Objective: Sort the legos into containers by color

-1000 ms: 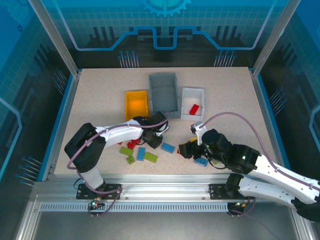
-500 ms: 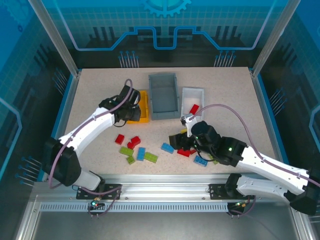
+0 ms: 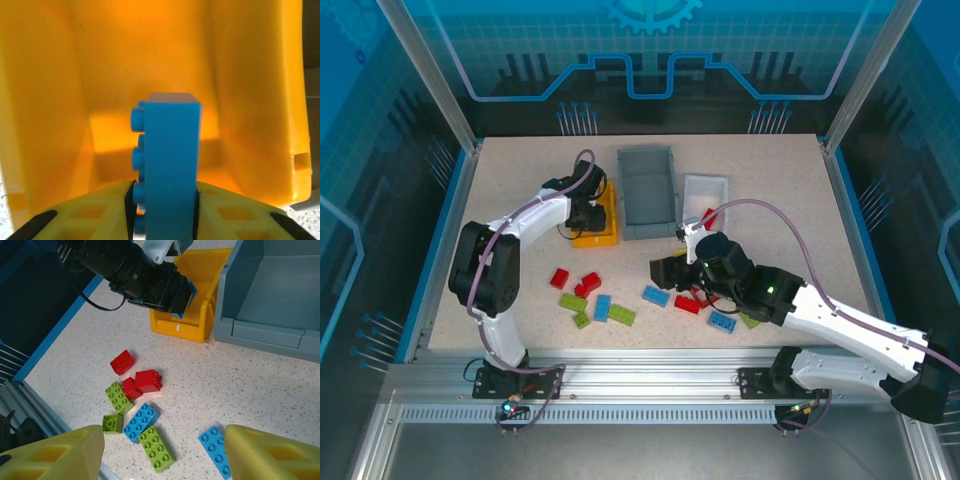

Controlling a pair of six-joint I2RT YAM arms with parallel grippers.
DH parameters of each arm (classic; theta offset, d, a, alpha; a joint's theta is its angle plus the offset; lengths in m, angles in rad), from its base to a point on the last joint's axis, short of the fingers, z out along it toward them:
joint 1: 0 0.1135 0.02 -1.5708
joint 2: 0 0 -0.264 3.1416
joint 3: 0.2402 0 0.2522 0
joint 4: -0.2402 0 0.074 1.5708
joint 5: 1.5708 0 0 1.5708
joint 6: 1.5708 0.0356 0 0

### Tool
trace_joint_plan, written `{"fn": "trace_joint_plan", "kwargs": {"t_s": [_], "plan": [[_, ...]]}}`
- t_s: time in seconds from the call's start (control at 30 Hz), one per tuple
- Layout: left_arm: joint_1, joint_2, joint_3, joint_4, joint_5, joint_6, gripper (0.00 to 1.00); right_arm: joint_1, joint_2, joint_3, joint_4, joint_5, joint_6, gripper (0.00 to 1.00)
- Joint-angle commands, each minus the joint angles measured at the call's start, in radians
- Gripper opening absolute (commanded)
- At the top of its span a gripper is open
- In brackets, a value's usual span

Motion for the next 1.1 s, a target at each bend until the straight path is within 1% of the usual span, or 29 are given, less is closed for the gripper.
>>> {"fn": "trace_joint_plan", "kwargs": {"t_s": [0.0, 0.07, 0.13, 0.23, 0.3, 0.33, 0.4, 0.47, 0.5, 0.57, 0.67, 0.77, 0.83, 0.9, 0.97, 1.07], "plan": [[0.003, -0.008, 0.044, 0.033, 0.053, -0.006, 0.44, -0.013, -0.018, -0.002, -0.019, 0.022, 0.032, 0.66], [0.003, -0.023, 0.047, 0.024, 0.059, -0.005, 0.54, -0.015, -0.019, -0.002, -0.077, 0.068, 0.071, 0.66], [0.004, -0.054, 0.045, 0.019, 0.063, -0.008, 0.6, -0.02, -0.018, -0.002, -0.169, 0.131, 0.139, 0.66], [0.002, -0.123, 0.033, 0.021, 0.07, -0.023, 0.62, -0.031, -0.021, 0.01, -0.36, 0.246, 0.296, 0.66], [0.0, -0.181, 0.02, 0.022, 0.083, -0.04, 0.63, -0.058, -0.031, 0.007, -0.444, 0.265, 0.367, 0.64], [-0.006, -0.218, 0.007, 0.031, 0.097, -0.048, 0.65, -0.075, -0.034, 0.008, -0.505, 0.274, 0.409, 0.62], [-0.039, -0.293, -0.028, 0.055, 0.115, -0.051, 0.67, -0.135, -0.029, 0.014, -0.648, 0.286, 0.503, 0.62], [-0.1, -0.38, -0.083, 0.106, 0.14, -0.062, 0.69, -0.246, -0.027, -0.015, -0.733, 0.243, 0.543, 0.61], [-0.133, -0.415, -0.115, 0.141, 0.157, -0.072, 0.69, -0.302, -0.032, -0.049, -0.734, 0.209, 0.527, 0.61], [-0.235, -0.507, -0.208, 0.241, 0.172, -0.101, 0.71, -0.433, -0.045, -0.109, -0.703, 0.131, 0.471, 0.6], [-0.389, -0.61, -0.336, 0.39, 0.18, -0.166, 0.73, -0.596, -0.048, -0.185, -0.618, 0.038, 0.374, 0.6], [-0.522, -0.68, -0.432, 0.508, 0.157, -0.24, 0.75, -0.706, -0.017, -0.222, -0.549, -0.035, 0.292, 0.61], [-0.616, -0.71, -0.475, 0.55, 0.108, -0.258, 0.75, -0.756, 0.021, -0.238, -0.505, -0.093, 0.254, 0.6], [-0.67, -0.718, -0.487, 0.538, 0.072, -0.265, 0.75, -0.772, 0.05, -0.244, -0.489, -0.104, 0.243, 0.59], [-0.685, -0.725, -0.495, 0.507, 0.058, -0.275, 0.75, -0.782, 0.072, -0.252, -0.481, -0.104, 0.245, 0.57], [-0.685, -0.763, -0.526, 0.505, 0.043, -0.27, 0.75, -0.797, 0.095, -0.273, -0.453, -0.113, 0.248, 0.56]]}}
